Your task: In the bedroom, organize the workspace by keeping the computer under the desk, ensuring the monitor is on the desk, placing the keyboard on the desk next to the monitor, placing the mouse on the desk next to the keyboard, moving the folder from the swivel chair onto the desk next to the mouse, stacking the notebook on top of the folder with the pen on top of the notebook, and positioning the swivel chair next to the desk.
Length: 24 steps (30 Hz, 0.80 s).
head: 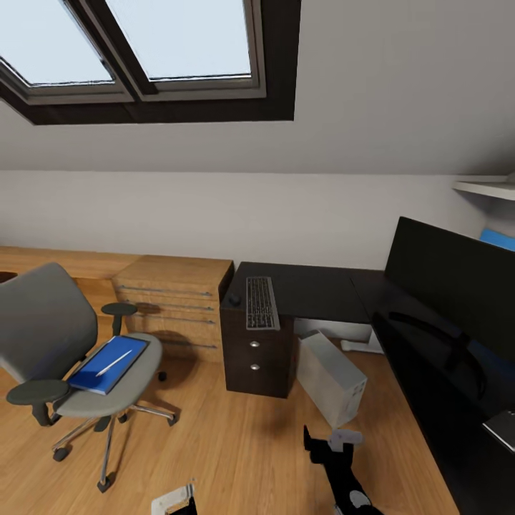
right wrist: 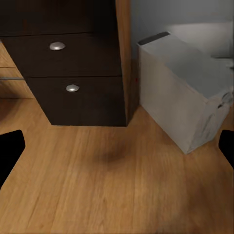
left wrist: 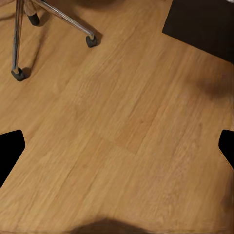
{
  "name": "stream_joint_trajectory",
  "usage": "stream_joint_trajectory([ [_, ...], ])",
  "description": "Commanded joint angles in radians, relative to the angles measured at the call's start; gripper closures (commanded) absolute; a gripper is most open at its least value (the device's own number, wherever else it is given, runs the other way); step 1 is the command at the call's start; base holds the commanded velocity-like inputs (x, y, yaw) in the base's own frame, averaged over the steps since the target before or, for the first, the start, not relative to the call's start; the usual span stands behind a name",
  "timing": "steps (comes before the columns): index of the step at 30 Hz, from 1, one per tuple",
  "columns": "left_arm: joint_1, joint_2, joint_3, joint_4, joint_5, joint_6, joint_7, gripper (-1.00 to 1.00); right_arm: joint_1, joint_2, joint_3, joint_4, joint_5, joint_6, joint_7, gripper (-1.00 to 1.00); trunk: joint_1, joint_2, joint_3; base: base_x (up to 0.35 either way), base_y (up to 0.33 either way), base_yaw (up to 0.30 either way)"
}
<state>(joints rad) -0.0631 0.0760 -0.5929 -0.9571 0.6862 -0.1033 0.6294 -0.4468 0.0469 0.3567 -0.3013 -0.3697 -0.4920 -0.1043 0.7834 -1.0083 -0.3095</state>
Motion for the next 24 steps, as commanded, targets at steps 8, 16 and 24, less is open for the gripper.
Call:
stream_joint_trajectory([
  [8,-0.003,-0.004,0.099,-0.261,0.012,0.259,0.008,-1.00,-0.048,-0.059,-0.024,-0.289,-0.051,0.254,-0.115,-1.00,-0.031,0.055,0.024,0.000,0.000,0.000],
  [16,-0.009,-0.032,0.172,-0.394,0.017,0.414,0.009,-1.00,-0.053,-0.082,-0.136,-0.449,-0.085,0.548,-0.256,-1.00,-0.061,0.111,0.049,0.000,0.000,0.000],
  [24,-0.010,-0.034,0.174,-0.334,0.005,0.417,0.008,-1.00,-0.053,-0.191,-0.210,-0.457,-0.086,0.586,-0.246,-1.00,-0.084,0.153,0.068,0.000,0.000,0.000],
])
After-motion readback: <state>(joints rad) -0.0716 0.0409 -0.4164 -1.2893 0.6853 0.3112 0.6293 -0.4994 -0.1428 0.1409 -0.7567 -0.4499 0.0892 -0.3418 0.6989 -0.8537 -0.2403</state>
